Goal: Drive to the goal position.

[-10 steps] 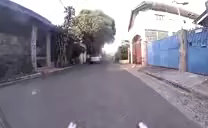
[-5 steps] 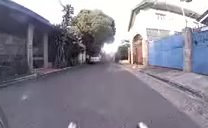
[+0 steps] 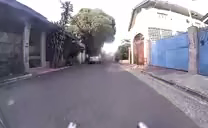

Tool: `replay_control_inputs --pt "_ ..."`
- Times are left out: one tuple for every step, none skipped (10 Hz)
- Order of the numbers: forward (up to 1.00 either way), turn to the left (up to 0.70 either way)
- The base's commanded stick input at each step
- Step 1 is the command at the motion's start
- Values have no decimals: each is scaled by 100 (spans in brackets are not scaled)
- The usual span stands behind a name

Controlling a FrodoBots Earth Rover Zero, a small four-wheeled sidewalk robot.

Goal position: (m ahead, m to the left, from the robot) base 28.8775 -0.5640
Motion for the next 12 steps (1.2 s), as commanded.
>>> replay_control_inputs --pt "70 0" --pt "70 0" --pt "70 0" --pt "70 0" --pt "70 0" --pt "70 0" --pt "70 0" --pt "70 0" --pt "70 0" --pt "70 0" --pt "70 0" --pt "70 0"
